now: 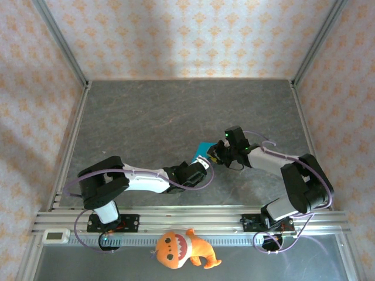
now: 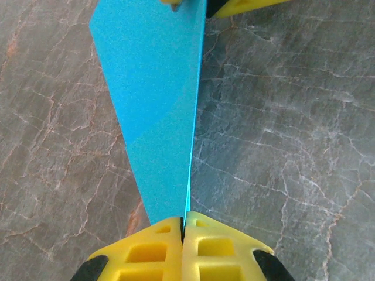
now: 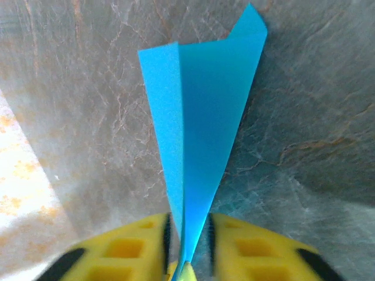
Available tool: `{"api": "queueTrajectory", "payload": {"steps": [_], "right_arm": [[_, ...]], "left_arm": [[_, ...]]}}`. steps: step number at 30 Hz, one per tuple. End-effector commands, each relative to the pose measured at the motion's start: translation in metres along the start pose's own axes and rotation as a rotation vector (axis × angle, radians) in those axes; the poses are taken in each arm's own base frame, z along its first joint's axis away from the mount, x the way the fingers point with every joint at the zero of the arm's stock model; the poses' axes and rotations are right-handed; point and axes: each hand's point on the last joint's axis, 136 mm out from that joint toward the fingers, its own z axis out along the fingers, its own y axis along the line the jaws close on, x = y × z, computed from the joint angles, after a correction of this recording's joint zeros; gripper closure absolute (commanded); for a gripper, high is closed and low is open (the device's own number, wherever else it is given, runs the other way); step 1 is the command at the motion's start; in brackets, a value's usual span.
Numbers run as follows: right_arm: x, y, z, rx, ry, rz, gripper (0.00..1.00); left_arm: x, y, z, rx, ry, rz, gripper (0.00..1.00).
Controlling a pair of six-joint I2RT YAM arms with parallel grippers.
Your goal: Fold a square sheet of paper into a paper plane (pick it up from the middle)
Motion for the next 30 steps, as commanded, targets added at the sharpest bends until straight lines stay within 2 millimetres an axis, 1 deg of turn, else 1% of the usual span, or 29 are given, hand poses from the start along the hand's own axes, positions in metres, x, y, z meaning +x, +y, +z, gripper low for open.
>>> {"api": "queueTrajectory", "payload": {"steps": [1, 3, 7, 9, 13, 16, 22, 27, 30], "right_arm": [[-0.022, 0.013, -0.022, 0.022, -0.149, -0.066, 0.64], [-0.036, 0.009, -0.038, 0.052, -0.260, -0.110, 0.61], [-0.052, 0.007, -0.069, 0.041, -0.444, -0.157, 0.58], [-0.054, 0.009, -0.084, -0.002, -0.506, -0.163, 0.58], [-0.055, 0.007, -0.098, -0.042, -0.556, -0.146, 0.57], [-0.053, 0.005, -0.099, -0.072, -0.557, -0.136, 0.57], [-0.048, 0.004, -0.093, -0.100, -0.518, -0.114, 0.57], [-0.044, 0.006, -0.087, -0.117, -0.479, -0.120, 0.58], [-0.040, 0.010, -0.082, -0.137, -0.444, -0.131, 0.58]], "left_arm": [[-0.002, -0.006, -0.001, 0.033, -0.001, -0.005, 1.00], [-0.001, -0.011, 0.000, 0.091, 0.006, -0.035, 1.00], [-0.002, -0.018, 0.002, 0.194, 0.013, -0.100, 1.00], [-0.003, -0.021, 0.001, 0.248, 0.007, -0.133, 1.00], [-0.005, -0.020, 0.001, 0.312, 0.006, -0.187, 1.00], [-0.007, -0.021, 0.000, 0.365, 0.004, -0.215, 1.00], [-0.009, -0.018, 0.002, 0.448, 0.018, -0.275, 1.00], [-0.016, -0.017, -0.001, 0.515, 0.009, -0.310, 1.00], [-0.017, -0.020, 0.000, 0.563, 0.023, -0.329, 1.00]]}}
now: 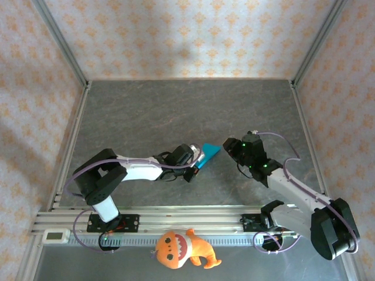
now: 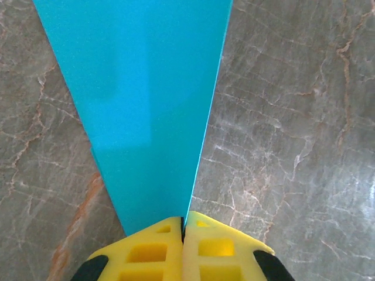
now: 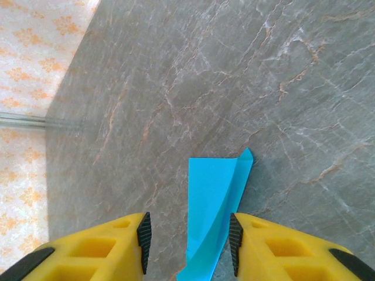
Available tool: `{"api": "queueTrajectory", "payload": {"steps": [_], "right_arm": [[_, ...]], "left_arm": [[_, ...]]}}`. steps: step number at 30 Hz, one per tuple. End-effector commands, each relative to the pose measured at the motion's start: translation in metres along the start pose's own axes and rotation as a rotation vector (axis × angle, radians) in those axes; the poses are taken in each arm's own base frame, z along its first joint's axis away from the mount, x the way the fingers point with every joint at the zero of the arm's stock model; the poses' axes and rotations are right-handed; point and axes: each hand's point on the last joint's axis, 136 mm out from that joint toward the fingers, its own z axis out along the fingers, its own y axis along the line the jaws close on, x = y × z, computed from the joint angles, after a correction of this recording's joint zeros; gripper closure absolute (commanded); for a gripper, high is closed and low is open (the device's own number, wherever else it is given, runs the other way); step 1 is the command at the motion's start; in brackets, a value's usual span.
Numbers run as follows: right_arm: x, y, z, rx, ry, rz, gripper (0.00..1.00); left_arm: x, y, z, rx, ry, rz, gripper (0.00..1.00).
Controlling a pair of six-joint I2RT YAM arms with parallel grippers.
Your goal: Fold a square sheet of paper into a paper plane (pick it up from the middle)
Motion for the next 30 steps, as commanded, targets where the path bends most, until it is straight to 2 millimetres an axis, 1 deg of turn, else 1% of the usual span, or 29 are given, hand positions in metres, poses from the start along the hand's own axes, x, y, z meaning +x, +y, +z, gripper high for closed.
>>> {"api": "queueTrajectory", "payload": {"steps": [1, 10, 21, 26, 30], "right_arm": [[0.002, 0.008, 0.003, -0.046, 0.023, 0.002, 0.58], [0.004, 0.009, 0.000, -0.098, 0.040, -0.003, 0.57], [0.011, 0.011, -0.007, -0.201, 0.056, -0.007, 0.58], [0.014, 0.005, -0.008, -0.218, 0.049, -0.035, 0.60], [0.026, 0.005, -0.008, -0.259, 0.094, -0.065, 0.62]], "left_arm": [[-0.008, -0.012, -0.002, 0.099, -0.008, -0.030, 1.00], [-0.008, -0.014, 0.004, 0.207, 0.013, -0.103, 1.00], [-0.014, -0.022, 0.013, 0.405, 0.039, -0.238, 1.00], [-0.021, -0.029, 0.014, 0.475, 0.027, -0.331, 1.00], [-0.030, -0.031, 0.014, 0.509, 0.004, -0.425, 1.00]]}}
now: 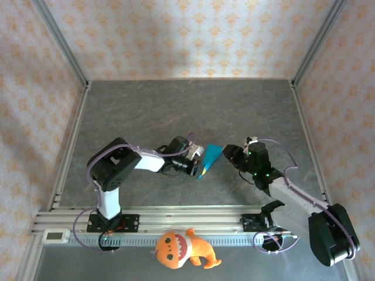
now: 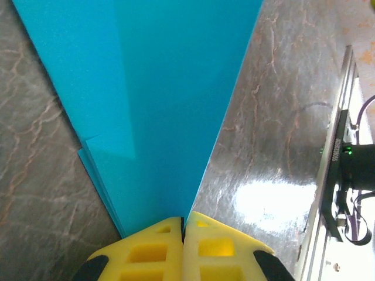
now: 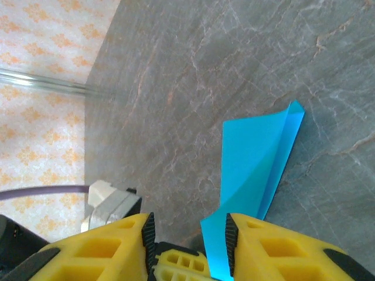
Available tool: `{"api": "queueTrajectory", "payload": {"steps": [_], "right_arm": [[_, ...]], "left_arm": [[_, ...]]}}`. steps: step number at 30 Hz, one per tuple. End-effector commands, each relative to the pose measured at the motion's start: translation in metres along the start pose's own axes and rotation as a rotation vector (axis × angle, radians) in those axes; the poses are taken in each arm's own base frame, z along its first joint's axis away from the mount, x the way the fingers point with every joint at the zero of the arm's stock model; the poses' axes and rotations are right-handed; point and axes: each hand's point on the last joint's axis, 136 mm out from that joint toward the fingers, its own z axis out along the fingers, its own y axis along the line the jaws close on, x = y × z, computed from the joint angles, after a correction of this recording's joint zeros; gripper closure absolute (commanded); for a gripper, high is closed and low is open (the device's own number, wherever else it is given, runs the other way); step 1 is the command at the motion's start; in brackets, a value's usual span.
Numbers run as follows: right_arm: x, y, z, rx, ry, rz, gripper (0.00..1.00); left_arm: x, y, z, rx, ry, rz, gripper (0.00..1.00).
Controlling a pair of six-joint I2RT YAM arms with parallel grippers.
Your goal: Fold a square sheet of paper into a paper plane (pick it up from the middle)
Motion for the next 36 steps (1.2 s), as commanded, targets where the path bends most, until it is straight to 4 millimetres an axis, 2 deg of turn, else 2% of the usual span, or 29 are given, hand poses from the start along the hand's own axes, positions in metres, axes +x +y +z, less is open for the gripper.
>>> {"api": "queueTrajectory", "payload": {"steps": [1, 7, 9, 10, 14, 16, 26, 31, 36], "right_arm": [[0.003, 0.015, -0.002, -0.096, 0.018, -0.059, 0.64], [0.022, 0.012, 0.003, -0.133, 0.112, -0.083, 0.81], [0.029, 0.010, 0.006, -0.132, 0.149, -0.077, 0.84], [0.031, 0.009, 0.008, -0.135, 0.166, -0.075, 0.85], [0.035, 0.010, 0.016, -0.146, 0.203, -0.059, 0.89], [0.036, 0.015, 0.019, -0.164, 0.217, -0.063, 0.90], [0.040, 0.011, 0.045, -0.132, 0.262, -0.046, 0.92], [0.032, -0.005, 0.055, -0.050, 0.225, -0.022, 0.94], [0.026, -0.007, 0.060, -0.060, 0.214, -0.001, 0.95]], "left_arm": [[-0.013, -0.013, 0.000, 0.084, -0.050, -0.081, 1.00], [-0.019, -0.020, -0.002, 0.159, -0.118, -0.174, 1.00], [-0.020, -0.019, -0.002, 0.158, -0.125, -0.188, 1.00], [-0.015, -0.011, 0.003, 0.140, -0.114, -0.207, 1.00], [-0.011, -0.005, 0.006, 0.147, -0.120, -0.244, 1.00], [-0.009, -0.001, 0.008, 0.148, -0.122, -0.267, 1.00], [-0.004, 0.010, 0.013, 0.116, -0.119, -0.310, 1.00], [-0.001, 0.018, 0.013, 0.076, -0.119, -0.349, 1.00], [0.002, 0.025, 0.013, 0.058, -0.129, -0.390, 1.00]]}}
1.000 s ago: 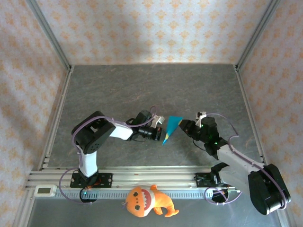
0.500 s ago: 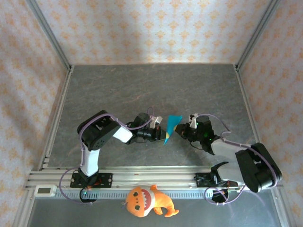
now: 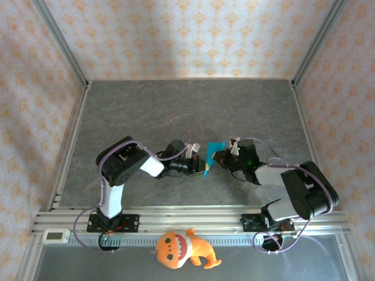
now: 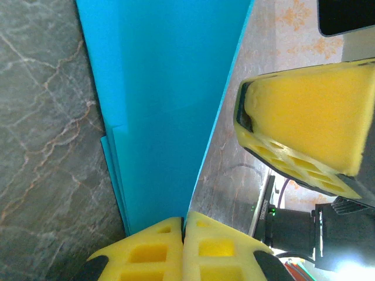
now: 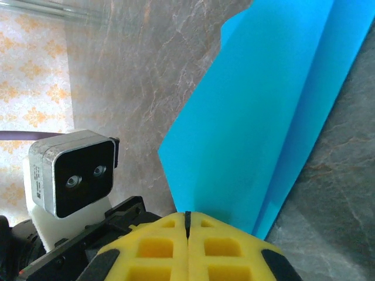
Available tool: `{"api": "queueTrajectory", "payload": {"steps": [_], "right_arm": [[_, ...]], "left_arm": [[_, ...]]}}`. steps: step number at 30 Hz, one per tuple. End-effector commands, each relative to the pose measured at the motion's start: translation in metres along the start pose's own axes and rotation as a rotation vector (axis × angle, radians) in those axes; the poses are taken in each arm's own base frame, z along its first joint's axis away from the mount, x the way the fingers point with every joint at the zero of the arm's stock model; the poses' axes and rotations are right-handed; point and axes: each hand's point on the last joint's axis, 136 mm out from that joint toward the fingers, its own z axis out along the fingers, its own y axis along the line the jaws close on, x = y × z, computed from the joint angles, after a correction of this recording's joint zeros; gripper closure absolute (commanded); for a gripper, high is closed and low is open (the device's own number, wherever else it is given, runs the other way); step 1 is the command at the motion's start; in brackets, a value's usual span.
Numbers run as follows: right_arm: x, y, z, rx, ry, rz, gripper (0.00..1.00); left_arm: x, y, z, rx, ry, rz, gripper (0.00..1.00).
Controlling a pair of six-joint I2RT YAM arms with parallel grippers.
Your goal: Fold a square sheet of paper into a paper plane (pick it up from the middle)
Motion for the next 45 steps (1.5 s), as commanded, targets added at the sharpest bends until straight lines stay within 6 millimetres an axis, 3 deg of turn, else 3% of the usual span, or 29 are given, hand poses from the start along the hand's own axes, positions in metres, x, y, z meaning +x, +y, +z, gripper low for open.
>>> {"api": "queueTrajectory", "payload": {"steps": [1, 27, 45], "right_arm": [[-0.018, 0.012, 0.004, -0.039, -0.048, -0.012, 0.95], [-0.026, -0.003, 0.022, 0.001, -0.020, 0.006, 0.94], [-0.022, -0.027, 0.033, 0.097, 0.020, 0.023, 0.94]], "left_arm": [[0.009, 0.033, 0.000, -0.090, -0.009, -0.079, 1.00], [0.012, 0.057, 0.000, -0.200, -0.011, -0.142, 1.00], [0.014, 0.067, -0.001, -0.236, -0.011, -0.159, 1.00]]}}
